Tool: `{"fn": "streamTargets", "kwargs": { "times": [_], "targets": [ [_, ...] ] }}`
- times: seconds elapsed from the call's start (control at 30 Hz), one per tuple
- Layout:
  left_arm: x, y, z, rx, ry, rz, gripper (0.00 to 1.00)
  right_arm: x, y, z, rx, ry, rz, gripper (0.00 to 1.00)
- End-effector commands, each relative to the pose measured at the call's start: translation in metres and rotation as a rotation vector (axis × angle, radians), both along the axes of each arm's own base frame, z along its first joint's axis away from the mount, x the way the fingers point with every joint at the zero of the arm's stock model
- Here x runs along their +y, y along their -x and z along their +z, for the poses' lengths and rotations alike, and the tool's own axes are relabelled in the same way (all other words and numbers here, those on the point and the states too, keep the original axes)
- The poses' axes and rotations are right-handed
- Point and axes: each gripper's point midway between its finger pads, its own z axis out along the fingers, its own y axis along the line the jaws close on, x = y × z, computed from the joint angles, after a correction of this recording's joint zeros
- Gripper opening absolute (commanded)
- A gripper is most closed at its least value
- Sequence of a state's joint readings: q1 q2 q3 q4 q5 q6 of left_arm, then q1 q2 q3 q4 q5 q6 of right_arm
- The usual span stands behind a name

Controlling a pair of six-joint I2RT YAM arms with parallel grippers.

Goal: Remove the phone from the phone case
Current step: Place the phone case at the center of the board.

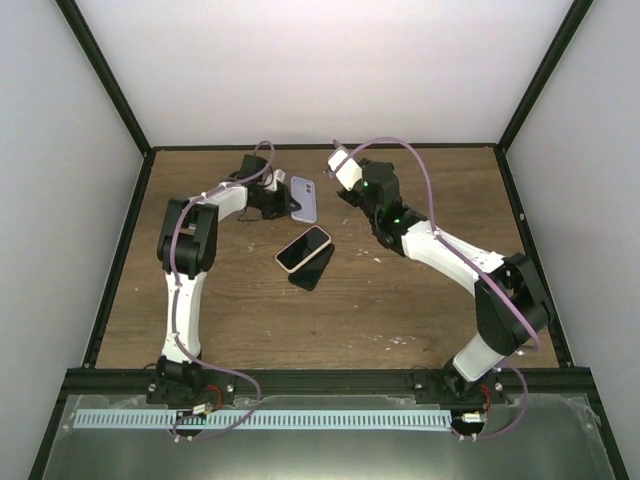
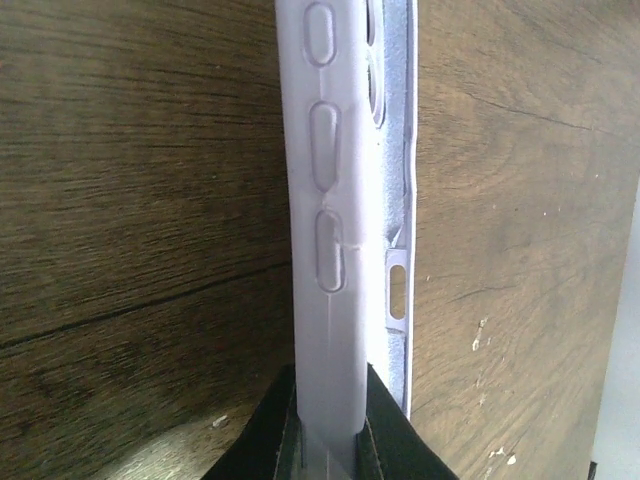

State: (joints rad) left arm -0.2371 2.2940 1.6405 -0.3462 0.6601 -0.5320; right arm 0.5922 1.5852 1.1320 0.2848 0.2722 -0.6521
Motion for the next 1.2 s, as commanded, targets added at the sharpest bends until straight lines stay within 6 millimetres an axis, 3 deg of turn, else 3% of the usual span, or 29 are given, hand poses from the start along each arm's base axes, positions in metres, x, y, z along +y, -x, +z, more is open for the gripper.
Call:
{"fn": "streamTargets", "kwargs": {
  "times": [0.0, 0.13, 0.27, 0.43, 0.63, 0.87, 1.0, 1.17],
  "targets": [
    [0.005, 0.002, -0.015, 0.034, -0.068, -0.014, 0.13, 0.000, -0.009, 0.038, -0.075, -0.078, -0.013, 0.01],
    [0.013, -0.001, -0.016, 0.033, -0.123, 0.008, 0.47, 0.001, -0.011, 0.036, -0.065, -0.080, -0.014, 0.01],
    [0.019, -0.002, -0.010, 0.023, -0.157, 0.025, 0.68, 0.002, -0.012, 0.037, -0.058, -0.088, -0.012, 0.01],
    [0.028, -0.002, 0.013, -0.022, -0.198, 0.038, 0.87, 0.002, -0.012, 0.041, -0.076, -0.087, -0.011, 0.01],
    [0.039, 0.001, 0.068, -0.122, -0.199, 0.056, 0.98, 0.003, -0.012, 0.049, -0.137, -0.069, -0.002, 0.01],
    [0.043, 0.005, 0.175, -0.291, -0.087, 0.105, 1.00, 0.007, -0.012, 0.062, -0.282, -0.002, 0.015, 0.01],
    [0.035, 0.015, 0.224, -0.349, 0.033, 0.100, 1.00, 0.011, -0.008, 0.064, -0.381, 0.057, 0.030, 0.01],
    [0.021, 0.026, 0.264, -0.357, 0.241, 0.093, 1.00, 0.026, 0.010, 0.056, -0.520, 0.179, 0.071, 0.01]
  ]
}}
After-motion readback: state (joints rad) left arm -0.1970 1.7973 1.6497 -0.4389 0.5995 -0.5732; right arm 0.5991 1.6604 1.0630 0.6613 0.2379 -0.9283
